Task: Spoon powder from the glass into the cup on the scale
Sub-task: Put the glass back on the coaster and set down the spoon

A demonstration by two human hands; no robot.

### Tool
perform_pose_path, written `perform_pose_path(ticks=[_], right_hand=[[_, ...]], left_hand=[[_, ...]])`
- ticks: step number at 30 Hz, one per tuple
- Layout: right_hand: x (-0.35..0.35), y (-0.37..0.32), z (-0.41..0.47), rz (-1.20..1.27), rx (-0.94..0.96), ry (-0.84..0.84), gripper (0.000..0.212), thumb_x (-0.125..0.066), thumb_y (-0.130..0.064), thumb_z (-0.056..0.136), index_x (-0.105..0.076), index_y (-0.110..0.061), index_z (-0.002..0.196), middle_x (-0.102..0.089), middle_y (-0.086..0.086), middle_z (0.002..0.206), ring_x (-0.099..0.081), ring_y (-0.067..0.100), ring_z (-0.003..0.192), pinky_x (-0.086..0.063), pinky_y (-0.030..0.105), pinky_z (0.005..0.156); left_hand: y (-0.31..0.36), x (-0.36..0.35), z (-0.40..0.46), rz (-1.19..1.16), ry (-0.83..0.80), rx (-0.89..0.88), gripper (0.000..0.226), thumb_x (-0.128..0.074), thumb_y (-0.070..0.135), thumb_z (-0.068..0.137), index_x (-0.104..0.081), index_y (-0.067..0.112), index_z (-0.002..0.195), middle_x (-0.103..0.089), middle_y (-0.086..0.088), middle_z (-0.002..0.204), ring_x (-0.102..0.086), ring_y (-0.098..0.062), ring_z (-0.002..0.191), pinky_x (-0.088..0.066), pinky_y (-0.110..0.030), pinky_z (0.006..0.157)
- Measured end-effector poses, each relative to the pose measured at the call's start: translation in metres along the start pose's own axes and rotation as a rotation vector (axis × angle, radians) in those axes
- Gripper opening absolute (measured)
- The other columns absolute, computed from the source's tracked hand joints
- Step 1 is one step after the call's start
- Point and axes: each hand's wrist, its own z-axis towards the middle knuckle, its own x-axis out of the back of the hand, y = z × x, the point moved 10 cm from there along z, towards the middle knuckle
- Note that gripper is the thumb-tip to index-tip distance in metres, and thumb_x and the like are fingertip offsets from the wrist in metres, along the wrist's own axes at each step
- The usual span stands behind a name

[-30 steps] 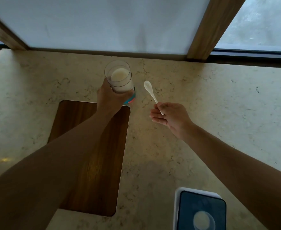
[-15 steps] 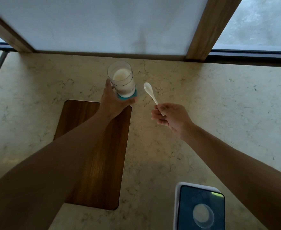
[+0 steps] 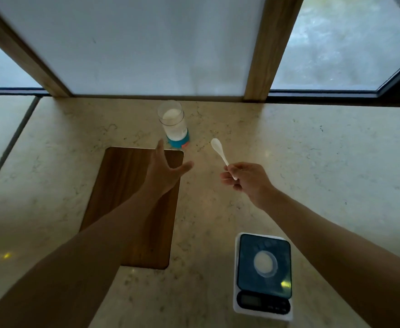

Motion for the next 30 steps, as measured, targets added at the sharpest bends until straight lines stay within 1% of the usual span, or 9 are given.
perform_pose_path(ticks=[2,5,12,15,18,22,25,28,30], right_hand=[[0.011,0.004,-0.019,-0.025,0.014,0.026,0.017,-0.057,-0.011,0.097,-0.072,-0.004,0.096,-0.078,0.014,0.088,-0.069,0.019,0.065,-0.046,0.029,0.058],[0.024,0.010,-0.038,-0.069,0.017,0.061,0.017,-0.056,-0.012,0.098,-0.071,-0.004,0.097,-0.078,0.011,0.086,-0.064,0.018,0.064,-0.046,0.030,0.059],[0.058,0.036,-0.090,-0.095,0.026,0.131,0.017,-0.054,-0.016,0.099,-0.069,-0.007,0.100,-0.078,0.009,0.087,-0.064,0.017,0.065,-0.049,0.030,0.062],[0.076,0.052,-0.107,-0.117,0.027,0.174,0.018,-0.053,-0.018,0.100,-0.070,-0.011,0.099,-0.077,0.006,0.087,-0.066,0.016,0.067,-0.051,0.029,0.063],[0.096,0.070,-0.123,-0.112,0.039,0.207,0.018,-0.056,-0.020,0.099,-0.073,-0.017,0.093,-0.075,0.006,0.091,-0.064,0.016,0.071,-0.050,0.028,0.062],[0.118,0.093,-0.143,-0.119,0.046,0.237,0.014,-0.064,-0.028,0.094,-0.076,-0.021,0.099,-0.071,-0.008,0.096,-0.062,0.011,0.084,-0.048,0.024,0.066],[0.137,0.117,-0.159,-0.135,0.033,0.280,0.012,-0.066,-0.031,0.093,-0.077,-0.027,0.095,-0.072,-0.014,0.092,-0.063,0.007,0.086,-0.046,0.022,0.064],[0.150,0.145,-0.170,-0.152,0.004,0.286,0.018,-0.068,-0.031,0.091,-0.076,-0.024,0.105,-0.073,-0.009,0.099,-0.063,0.004,0.088,-0.048,0.025,0.069],[0.157,0.164,-0.177,-0.146,-0.028,0.291,0.020,-0.070,-0.029,0.090,-0.074,-0.021,0.108,-0.072,-0.007,0.101,-0.063,0.002,0.088,-0.051,0.028,0.076]], left_hand=[[0.005,-0.002,-0.026,0.022,-0.016,-0.010,0.120,-0.069,0.077,0.064,-0.012,0.028,0.157,-0.023,-0.003,0.165,-0.027,-0.028,0.149,-0.035,-0.052,0.114],[0.006,-0.007,-0.050,0.041,-0.030,-0.010,0.119,-0.067,0.079,0.063,-0.014,0.029,0.156,-0.030,-0.001,0.162,-0.035,-0.027,0.145,-0.041,-0.051,0.111],[0.013,-0.031,-0.111,-0.052,-0.117,-0.104,0.114,-0.074,0.070,0.070,-0.015,0.026,0.157,-0.031,-0.003,0.161,-0.033,-0.024,0.145,-0.035,-0.044,0.114],[0.014,-0.042,-0.128,-0.026,-0.147,-0.134,0.109,-0.071,0.073,0.071,-0.019,0.027,0.155,-0.031,-0.003,0.161,-0.032,-0.023,0.145,-0.036,-0.046,0.114],[0.015,-0.055,-0.148,-0.017,-0.190,-0.157,0.108,-0.066,0.076,0.072,-0.018,0.027,0.155,-0.031,-0.003,0.161,-0.032,-0.022,0.145,-0.034,-0.046,0.115],[0.011,-0.073,-0.168,0.039,-0.218,-0.171,0.109,-0.063,0.079,0.071,-0.018,0.026,0.155,-0.032,-0.003,0.160,-0.034,-0.023,0.144,-0.035,-0.044,0.113],[0.010,-0.087,-0.183,0.100,-0.226,-0.203,0.103,-0.065,0.072,0.076,-0.022,0.023,0.155,-0.034,-0.005,0.159,-0.037,-0.025,0.143,-0.036,-0.040,0.110],[0.007,-0.100,-0.197,0.122,-0.251,-0.220,0.099,-0.065,0.071,0.078,-0.025,0.022,0.154,-0.033,-0.006,0.159,-0.037,-0.026,0.143,-0.037,-0.043,0.112],[0.004,-0.107,-0.205,0.127,-0.258,-0.225,0.096,-0.064,0.069,0.079,-0.027,0.020,0.153,-0.034,-0.007,0.159,-0.037,-0.026,0.143,-0.037,-0.046,0.113]])
